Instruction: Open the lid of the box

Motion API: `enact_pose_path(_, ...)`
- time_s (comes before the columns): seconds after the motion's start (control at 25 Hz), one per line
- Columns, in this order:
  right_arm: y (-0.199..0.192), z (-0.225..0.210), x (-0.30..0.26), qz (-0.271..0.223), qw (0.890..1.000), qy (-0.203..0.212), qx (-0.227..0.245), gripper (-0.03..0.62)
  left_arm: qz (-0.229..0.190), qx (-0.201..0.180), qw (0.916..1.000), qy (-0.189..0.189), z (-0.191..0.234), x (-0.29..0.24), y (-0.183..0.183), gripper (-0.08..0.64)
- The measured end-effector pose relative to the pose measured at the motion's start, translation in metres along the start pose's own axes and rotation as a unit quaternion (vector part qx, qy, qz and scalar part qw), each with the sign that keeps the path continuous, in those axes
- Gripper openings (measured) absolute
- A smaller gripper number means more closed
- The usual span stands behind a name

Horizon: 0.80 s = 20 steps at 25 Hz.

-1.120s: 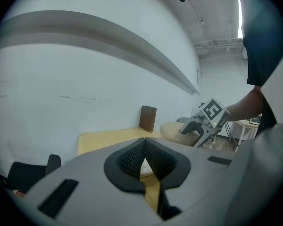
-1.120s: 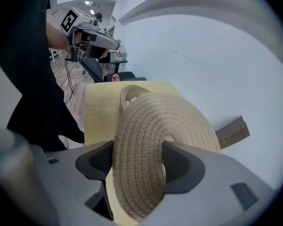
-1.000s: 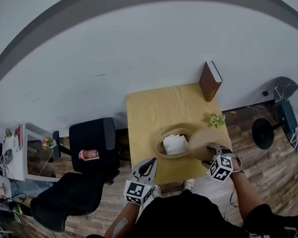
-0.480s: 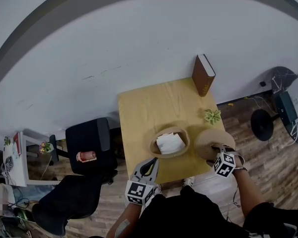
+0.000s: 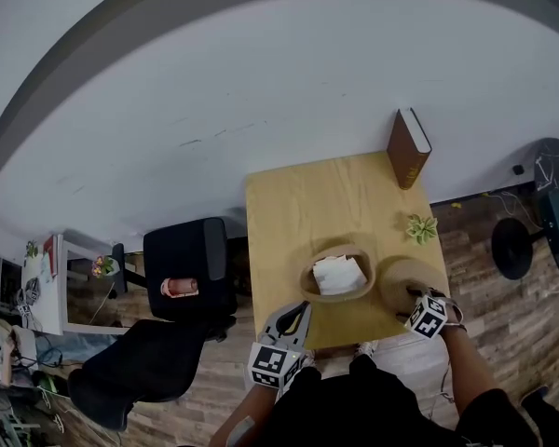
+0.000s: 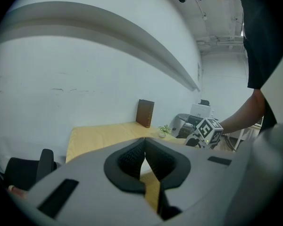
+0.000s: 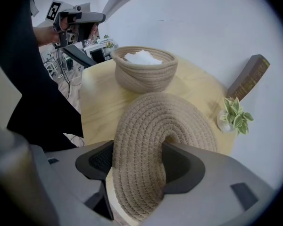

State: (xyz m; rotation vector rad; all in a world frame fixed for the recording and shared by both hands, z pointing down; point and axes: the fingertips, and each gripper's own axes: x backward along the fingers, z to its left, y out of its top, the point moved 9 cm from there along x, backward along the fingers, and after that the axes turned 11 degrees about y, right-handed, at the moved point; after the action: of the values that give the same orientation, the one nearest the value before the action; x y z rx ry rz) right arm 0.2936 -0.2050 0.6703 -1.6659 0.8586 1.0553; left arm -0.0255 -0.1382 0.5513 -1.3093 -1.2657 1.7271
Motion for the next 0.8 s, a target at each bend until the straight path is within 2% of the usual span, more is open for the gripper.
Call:
enact_pose_path(0.28, -0.003, -0.006, -0.012, 0.005, 1.000, 0.012, -0.005, 0.333, 0.011, 0.001, 0.9999, 0.007, -0.001, 0.005, -0.003, 0.017)
enact_pose_path(0.4, -0.004, -0.008, -0.011, -0.003, 1.000, 0.011, -0.012, 0.341, 0.008, -0.022, 0.9997, 0.006, -0.002, 0.006, -0.002, 0.017)
enact_pose_path(0.48, -0.003, -0.009, -0.005, -0.012, 1.000, 0.004, -0.017, 0.371, 0.003, -0.032, 0.9995, 0.001, -0.004, 0.006, 0.001, 0.017)
enact_pose_path(0.64, 0.014, -0.008, 0.024, -0.060, 0.998, -0.023, -0.025, 0.360, -0.012, -0.040, 0.9990, -0.012, -0.005, 0.004, 0.005, 0.017)
enact_pose_path(0.8, 0.048, -0.002, 0.065, -0.128, 0.988, -0.083, -0.013, 0.323, -0.018, -0.049, 0.9985, -0.017, -0.004, 0.005, 0.010, 0.017)
